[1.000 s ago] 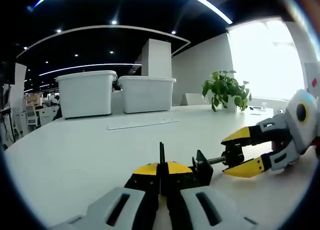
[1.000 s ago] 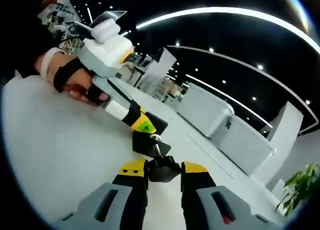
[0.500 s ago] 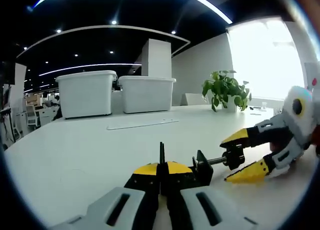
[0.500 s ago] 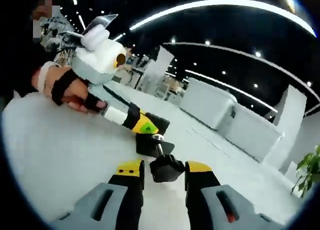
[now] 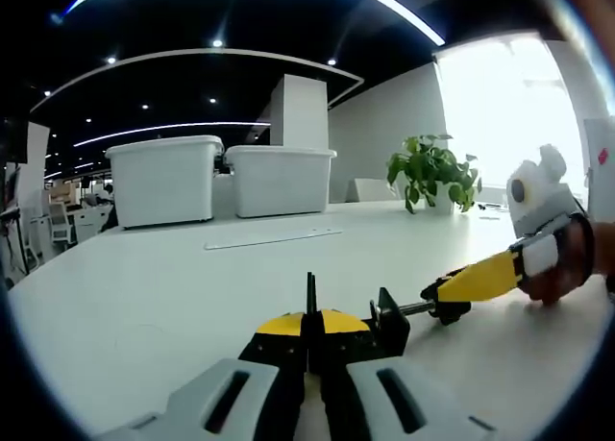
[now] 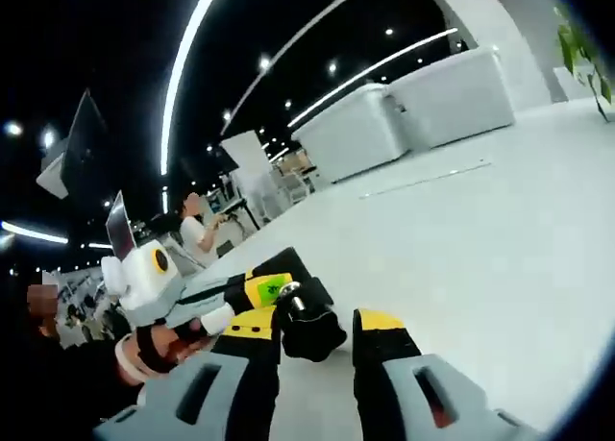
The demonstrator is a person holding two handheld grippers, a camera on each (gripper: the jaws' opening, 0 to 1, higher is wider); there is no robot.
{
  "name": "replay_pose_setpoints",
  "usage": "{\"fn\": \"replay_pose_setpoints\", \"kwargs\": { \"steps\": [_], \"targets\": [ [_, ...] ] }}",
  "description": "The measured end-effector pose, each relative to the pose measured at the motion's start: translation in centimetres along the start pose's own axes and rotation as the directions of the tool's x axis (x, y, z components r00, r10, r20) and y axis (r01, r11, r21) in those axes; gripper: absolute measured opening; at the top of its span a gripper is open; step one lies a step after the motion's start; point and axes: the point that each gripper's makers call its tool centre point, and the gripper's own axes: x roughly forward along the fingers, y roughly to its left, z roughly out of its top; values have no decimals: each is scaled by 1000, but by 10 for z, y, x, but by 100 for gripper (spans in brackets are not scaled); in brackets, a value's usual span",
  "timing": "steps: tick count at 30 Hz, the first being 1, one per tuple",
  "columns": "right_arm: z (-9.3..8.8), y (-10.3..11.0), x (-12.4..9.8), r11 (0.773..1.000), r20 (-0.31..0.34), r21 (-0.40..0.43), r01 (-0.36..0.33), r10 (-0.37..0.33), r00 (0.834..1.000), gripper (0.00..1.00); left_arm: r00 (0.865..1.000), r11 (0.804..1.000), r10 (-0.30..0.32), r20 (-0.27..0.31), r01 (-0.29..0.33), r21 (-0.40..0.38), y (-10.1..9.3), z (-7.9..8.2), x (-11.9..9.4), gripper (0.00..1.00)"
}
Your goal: Clamp the fixed fixture on the desktop, loosen the retaining clip, secure it to the edge of the desk, and tighten the retaining clip.
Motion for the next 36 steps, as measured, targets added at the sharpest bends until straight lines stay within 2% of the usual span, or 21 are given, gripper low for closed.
{"fn": "replay_pose_setpoints", "kwargs": {
  "steps": [2,7,9,13,14,18,21,22,24,26,29,33,35,36],
  "targets": [
    [-4,-3,0,996,-24,84,0,2,1000,28,1000,1000,-1,0,1,0,0,0,0,4],
    [-6,-3,2,991,-43,136,-5,11,999,27,1000,1000,-1,0,1,0,0,0,0,4],
    [-10,0,3,977,-58,212,-8,21,998,26,1000,1000,-1,0,1,0,0,0,0,4],
    [-9,-3,3,957,-67,289,-3,23,997,26,1000,1000,-1,-1,1,0,0,0,0,4],
    [-8,-3,3,959,-68,284,-3,23,997,26,1000,1000,-1,-1,1,0,0,0,0,4],
    [-11,1,2,984,-67,181,-5,18,998,25,1000,1000,1,-1,-1,2,0,0,1,4],
    [-10,2,2,997,-66,78,-3,8,998,24,1000,1000,0,-1,0,1,-1,-1,1,4],
    [-10,2,2,999,-67,35,0,2,998,24,1000,1000,1,-1,-1,1,-1,-1,1,4],
    [-9,5,3,994,-60,-111,-2,-5,998,24,1000,1000,0,-1,0,0,-1,-1,1,4],
    [-7,9,2,961,-39,-278,-6,-5,999,24,1000,1000,1,-1,-1,0,-1,-1,1,4],
    [-6,14,1,887,2,-461,1,-1,1000,24,1000,1000,0,-1,0,0,-1,-1,1,4],
    [-5,15,1,833,27,-552,28,-15,1000,24,1000,1000,1,-1,-1,1,-1,-1,1,4],
    [-3,14,2,776,49,-630,38,-9,999,24,1000,1000,1,-1,-1,0,-1,-1,1,4],
    [-3,14,2,761,62,-647,46,-7,998,24,1000,1000,1,-1,-1,0,-1,-1,1,4]
  ]
}}
